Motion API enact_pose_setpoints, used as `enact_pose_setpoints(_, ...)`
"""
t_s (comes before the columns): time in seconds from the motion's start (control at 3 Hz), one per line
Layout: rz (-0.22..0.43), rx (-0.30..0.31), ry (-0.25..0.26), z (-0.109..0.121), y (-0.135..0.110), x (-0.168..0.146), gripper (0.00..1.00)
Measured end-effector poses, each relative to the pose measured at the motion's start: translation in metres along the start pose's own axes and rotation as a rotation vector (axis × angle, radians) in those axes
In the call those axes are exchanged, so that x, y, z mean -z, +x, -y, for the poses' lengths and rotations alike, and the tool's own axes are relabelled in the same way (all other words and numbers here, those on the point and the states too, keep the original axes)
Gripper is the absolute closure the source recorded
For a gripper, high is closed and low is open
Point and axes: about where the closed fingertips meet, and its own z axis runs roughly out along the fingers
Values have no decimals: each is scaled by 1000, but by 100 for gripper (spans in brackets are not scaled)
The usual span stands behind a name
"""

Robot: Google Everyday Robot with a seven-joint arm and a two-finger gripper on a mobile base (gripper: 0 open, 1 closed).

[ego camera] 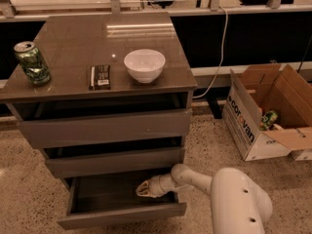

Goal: Open bottom drawer

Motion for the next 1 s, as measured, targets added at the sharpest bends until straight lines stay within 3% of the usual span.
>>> enact_pose_setpoints(0.67, -52, -29, -72, -36, 15, -4, 100)
enact_pose_setpoints(1.0, -62, -36, -154, -75, 1, 3, 100)
